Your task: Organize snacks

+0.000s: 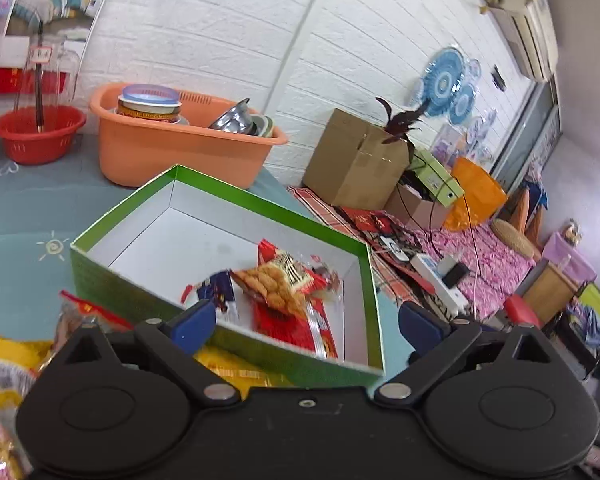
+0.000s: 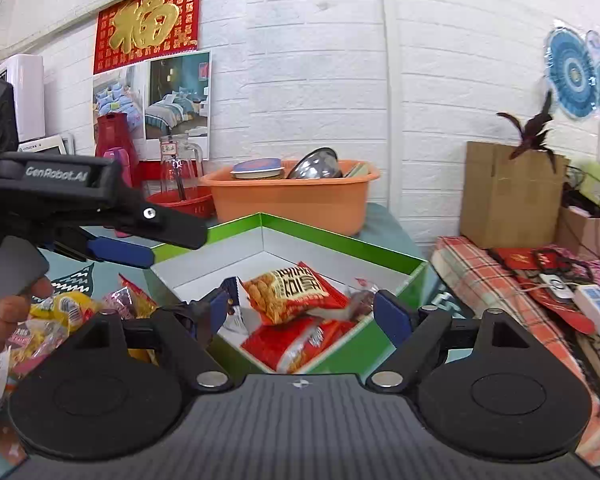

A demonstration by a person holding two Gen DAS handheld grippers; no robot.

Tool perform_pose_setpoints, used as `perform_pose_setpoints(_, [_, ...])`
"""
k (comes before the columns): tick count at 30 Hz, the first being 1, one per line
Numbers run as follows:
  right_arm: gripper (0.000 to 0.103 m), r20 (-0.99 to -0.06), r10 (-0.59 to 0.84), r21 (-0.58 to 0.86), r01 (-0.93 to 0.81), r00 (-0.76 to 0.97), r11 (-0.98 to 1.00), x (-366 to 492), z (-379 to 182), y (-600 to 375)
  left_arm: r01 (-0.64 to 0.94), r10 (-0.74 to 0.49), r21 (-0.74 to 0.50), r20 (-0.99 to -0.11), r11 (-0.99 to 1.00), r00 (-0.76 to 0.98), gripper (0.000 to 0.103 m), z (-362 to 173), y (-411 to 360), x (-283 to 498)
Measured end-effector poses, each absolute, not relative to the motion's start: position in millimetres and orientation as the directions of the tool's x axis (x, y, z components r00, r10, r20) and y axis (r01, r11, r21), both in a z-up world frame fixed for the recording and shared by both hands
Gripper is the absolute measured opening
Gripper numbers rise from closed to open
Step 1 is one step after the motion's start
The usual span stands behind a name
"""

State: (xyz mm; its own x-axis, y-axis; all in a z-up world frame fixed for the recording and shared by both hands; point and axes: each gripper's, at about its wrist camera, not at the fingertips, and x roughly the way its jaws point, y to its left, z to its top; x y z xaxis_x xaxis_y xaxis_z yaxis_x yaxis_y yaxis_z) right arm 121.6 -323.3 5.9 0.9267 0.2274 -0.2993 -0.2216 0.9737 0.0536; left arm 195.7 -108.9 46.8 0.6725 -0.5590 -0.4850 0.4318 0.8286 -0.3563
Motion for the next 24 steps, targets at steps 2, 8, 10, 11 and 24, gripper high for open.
perform_pose_setpoints(2, [0.103,-0.275,0.23,0.072,-0.218,0.934,0.973,102,6,-328,0.445,-0.563,-0.345,-0.492,0.827,0.664,0.103,44,-108,178])
perform_pose_setpoints(8, [0.103,-0.271,0.279,0.147,-0.247,0.921,0.958,65,-4,-330,0.461,-0.571,-0.337,-0.498,0.821,0.652,0.103,34,-99,132])
perform_pose_setpoints(10, [0.103,-0.286,0.296,0.149,-0.263,0.911,0.953,59,-9,-325,0.453,-0.564,-0.336,-0.504,0.826,0.654,0.103,31,-95,122])
perform_pose_setpoints(11, [0.103,-0.292,0.304,0.146,-0.272,0.907,0.951,56,-11,-323,0.45,-0.561,-0.336,-0.509,0.827,0.653,0.103,29,-92,118])
perform_pose_setpoints(24, [0.103,-0.353,0.344,0.118,-0.324,0.87,0.939,32,-28,-307,0.412,-0.523,-0.323,-0.548,0.852,0.653,0.103,13,-79,98])
